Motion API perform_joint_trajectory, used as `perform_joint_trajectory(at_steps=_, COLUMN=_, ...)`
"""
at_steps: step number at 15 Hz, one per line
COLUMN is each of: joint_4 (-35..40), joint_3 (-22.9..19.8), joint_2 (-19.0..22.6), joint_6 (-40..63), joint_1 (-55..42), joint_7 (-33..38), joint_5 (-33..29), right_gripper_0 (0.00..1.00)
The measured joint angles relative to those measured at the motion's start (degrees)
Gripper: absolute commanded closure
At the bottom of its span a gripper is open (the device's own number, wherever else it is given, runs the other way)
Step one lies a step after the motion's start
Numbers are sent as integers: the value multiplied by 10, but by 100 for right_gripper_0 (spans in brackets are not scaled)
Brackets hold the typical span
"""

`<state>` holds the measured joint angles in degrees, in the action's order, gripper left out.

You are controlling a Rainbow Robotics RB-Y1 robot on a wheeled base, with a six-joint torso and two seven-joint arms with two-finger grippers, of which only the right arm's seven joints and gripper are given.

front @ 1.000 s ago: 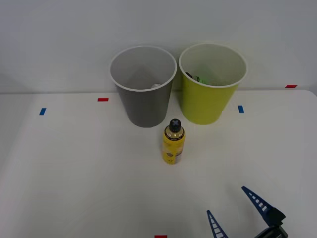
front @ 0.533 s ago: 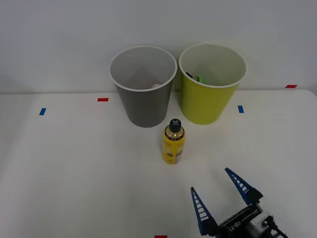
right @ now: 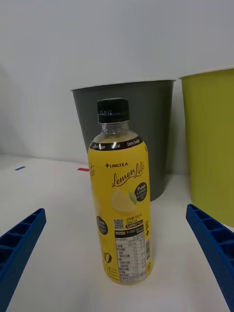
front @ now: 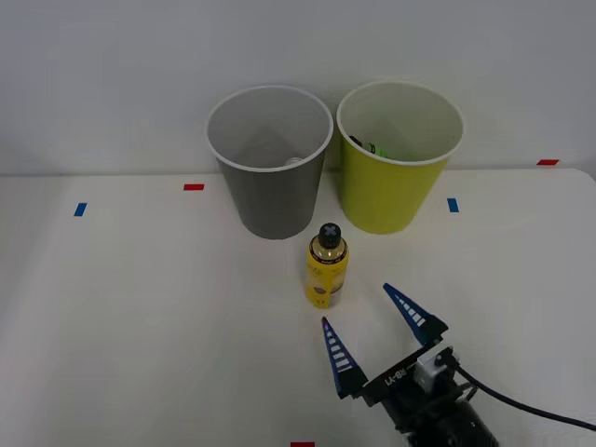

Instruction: Put cans in the gray bin, plastic bottles in the light green bin

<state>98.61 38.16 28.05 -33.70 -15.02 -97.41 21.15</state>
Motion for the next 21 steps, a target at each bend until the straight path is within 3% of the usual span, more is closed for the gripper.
perform_joint_trajectory(at_steps=9, joint_4=0, joint_3=-50, joint_2=-116, joint_6=146, joint_1=55, joint_7=-4, joint_5=6, right_gripper_0=0)
perform_joint_trajectory(at_steps=21, joint_4=-55, joint_3=-81, joint_2=-183, joint_6=157, joint_1=77, joint_7=-30, joint_5=-46, right_gripper_0=0)
